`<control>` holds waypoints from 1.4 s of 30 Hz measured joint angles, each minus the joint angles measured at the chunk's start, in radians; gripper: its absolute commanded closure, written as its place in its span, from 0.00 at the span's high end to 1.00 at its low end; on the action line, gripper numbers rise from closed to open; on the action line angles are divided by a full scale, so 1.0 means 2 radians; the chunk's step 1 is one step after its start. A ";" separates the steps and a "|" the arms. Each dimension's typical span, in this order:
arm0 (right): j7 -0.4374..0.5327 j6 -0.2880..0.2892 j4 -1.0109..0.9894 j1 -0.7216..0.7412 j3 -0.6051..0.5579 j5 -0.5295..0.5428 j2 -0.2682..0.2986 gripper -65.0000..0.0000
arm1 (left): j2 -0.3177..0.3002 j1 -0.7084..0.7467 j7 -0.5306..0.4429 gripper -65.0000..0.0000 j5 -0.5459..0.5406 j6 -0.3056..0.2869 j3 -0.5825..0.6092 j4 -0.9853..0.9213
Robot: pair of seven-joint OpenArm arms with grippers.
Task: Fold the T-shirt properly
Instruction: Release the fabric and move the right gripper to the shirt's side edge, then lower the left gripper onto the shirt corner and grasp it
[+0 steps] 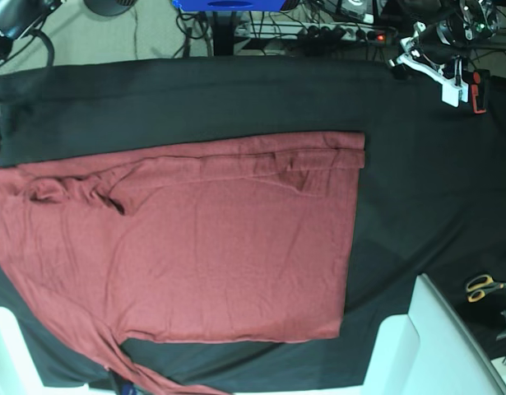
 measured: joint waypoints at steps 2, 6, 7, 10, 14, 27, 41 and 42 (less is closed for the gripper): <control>0.003 0.004 -0.033 0.011 0.014 0.004 0.013 0.64 | 0.000 0.001 -0.026 0.00 -0.002 0.000 0.002 0.000; 0.012 0.078 -0.118 0.031 0.022 0.004 0.048 0.74 | 0.000 0.006 -0.025 0.41 -0.002 0.000 0.002 -0.001; 0.011 0.099 -0.143 0.040 0.023 0.002 0.054 0.74 | 0.001 0.005 -0.026 0.52 -0.002 0.000 0.002 -0.001; 0.024 0.145 -0.225 0.070 0.042 0.002 0.067 0.74 | 0.005 0.002 -0.028 0.73 -0.004 -0.002 0.001 -0.001; 0.061 0.161 -0.309 0.098 0.051 0.011 0.104 0.74 | 0.015 -0.001 -0.026 0.78 -0.002 -0.041 0.001 -0.001; 0.084 0.155 -0.349 0.146 0.052 0.000 0.116 0.73 | 0.021 -0.001 -0.027 0.78 0.000 -0.105 -0.003 -0.023; 0.136 0.156 -0.407 0.169 0.046 -0.034 0.122 0.60 | 0.021 -0.001 -0.028 0.78 0.000 -0.105 -0.004 -0.023; 0.136 0.156 -0.407 0.169 0.046 -0.034 0.122 0.60 | 0.021 -0.001 -0.028 0.78 0.000 -0.105 -0.004 -0.023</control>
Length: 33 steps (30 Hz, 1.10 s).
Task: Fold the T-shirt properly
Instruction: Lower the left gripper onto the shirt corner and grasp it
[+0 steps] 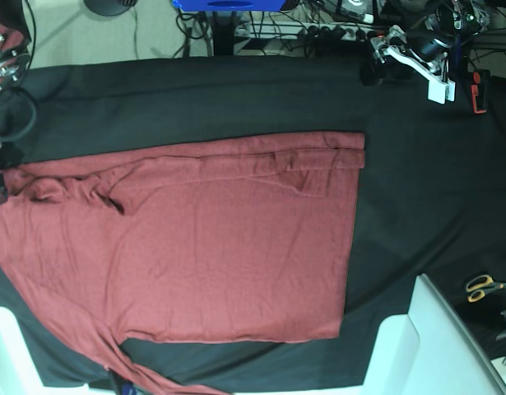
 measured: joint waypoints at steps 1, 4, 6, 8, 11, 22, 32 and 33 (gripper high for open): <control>0.000 0.000 0.000 0.000 0.000 0.000 0.000 0.59 | 0.000 0.000 0.000 0.78 0.000 0.000 0.000 0.000; 0.000 -0.002 0.000 0.000 0.000 -0.003 0.000 0.39 | 0.000 -0.002 0.000 0.75 0.000 0.000 0.000 0.000; -0.002 -0.004 -0.001 -0.001 0.000 -0.006 -0.002 0.13 | 0.002 -0.010 0.002 0.75 0.000 0.000 0.000 -0.001; -0.002 -0.006 -0.003 -0.001 0.000 -0.006 -0.004 0.00 | 0.008 -0.018 -0.001 0.76 -0.001 0.000 0.000 -0.005; -0.004 -0.006 -0.003 -0.001 0.000 -0.006 -0.007 0.01 | 0.012 -0.026 0.000 0.77 -0.001 0.000 0.002 -0.010; -0.004 -0.006 -0.003 -0.004 0.000 -0.006 -0.006 0.01 | 0.022 -0.094 -0.022 0.77 -0.029 -0.014 -0.004 -0.105; -0.004 -0.006 -0.003 -0.004 0.000 -0.006 -0.006 0.01 | 0.028 -0.141 -0.021 0.75 -0.023 -0.011 -0.002 -0.130; -0.004 -0.006 -0.003 -0.004 0.000 -0.006 -0.006 0.01 | 0.032 -0.145 -0.021 0.75 -0.020 -0.011 -0.003 -0.131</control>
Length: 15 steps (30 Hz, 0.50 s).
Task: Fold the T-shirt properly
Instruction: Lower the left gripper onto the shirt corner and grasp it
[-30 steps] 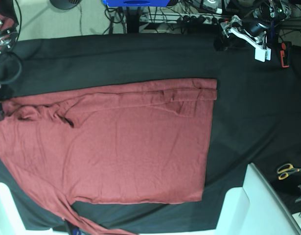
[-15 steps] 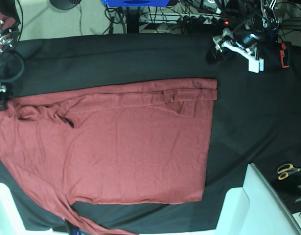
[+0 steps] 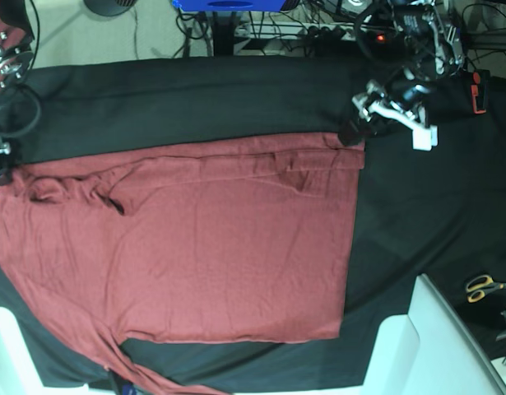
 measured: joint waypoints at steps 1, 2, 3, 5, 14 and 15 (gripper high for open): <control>0.000 0.000 0.000 0.000 0.000 0.000 0.000 0.01 | 0.002 -0.003 0.000 0.75 0.001 0.003 0.002 0.000; 0.000 0.000 0.000 0.000 0.000 0.000 0.001 0.01 | 0.004 -0.006 0.000 0.75 0.001 0.010 0.004 0.000; 0.000 0.000 0.000 0.000 0.000 0.000 0.001 0.01 | 0.005 -0.009 0.000 0.75 0.001 0.015 0.005 0.000; 0.000 0.000 0.000 0.000 0.000 0.000 0.002 0.01 | 0.006 -0.014 0.002 0.75 0.001 0.017 0.005 -0.005; 0.000 0.000 0.000 -0.001 0.000 0.000 0.003 0.01 | 0.010 -0.044 -0.008 0.74 -0.013 0.015 0.004 -0.048; 0.000 0.000 0.000 -0.001 0.000 0.000 0.003 0.01 | 0.010 -0.045 -0.008 0.74 -0.012 0.015 0.004 -0.049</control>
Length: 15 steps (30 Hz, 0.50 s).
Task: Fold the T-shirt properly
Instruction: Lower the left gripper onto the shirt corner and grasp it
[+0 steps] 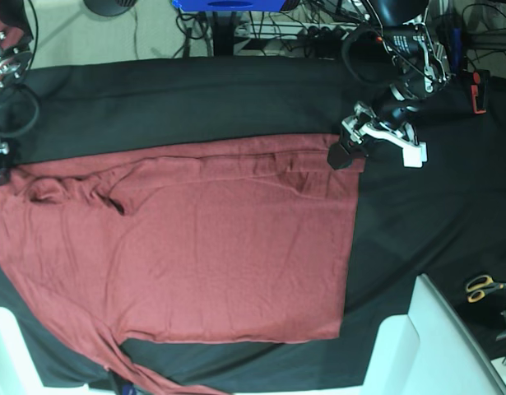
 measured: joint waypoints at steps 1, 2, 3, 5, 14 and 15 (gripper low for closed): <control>0.000 0.000 0.000 0.000 0.000 0.000 0.000 0.01 | 0.000 0.000 -0.001 0.70 0.000 0.000 0.000 0.000; 0.000 0.000 0.000 0.000 0.000 0.000 0.000 0.01 | 0.000 -0.001 -0.002 0.64 0.002 0.001 0.000 -0.001; 0.000 0.000 0.000 0.000 0.000 0.000 0.000 0.01 | 0.000 -0.002 -0.003 0.55 0.005 0.003 0.000 -0.002; 0.000 0.000 0.000 0.000 0.000 0.000 0.000 0.01 | 0.000 -0.001 0.002 0.32 0.013 0.012 -0.001 -0.004; 0.000 0.000 0.000 0.000 0.000 0.000 -0.002 0.00 | 0.004 0.005 0.018 0.00 0.022 0.014 0.001 -0.005; 0.000 0.000 0.000 0.000 0.000 0.000 -0.002 0.00 | 0.004 0.006 0.018 0.00 0.022 0.014 0.001 -0.003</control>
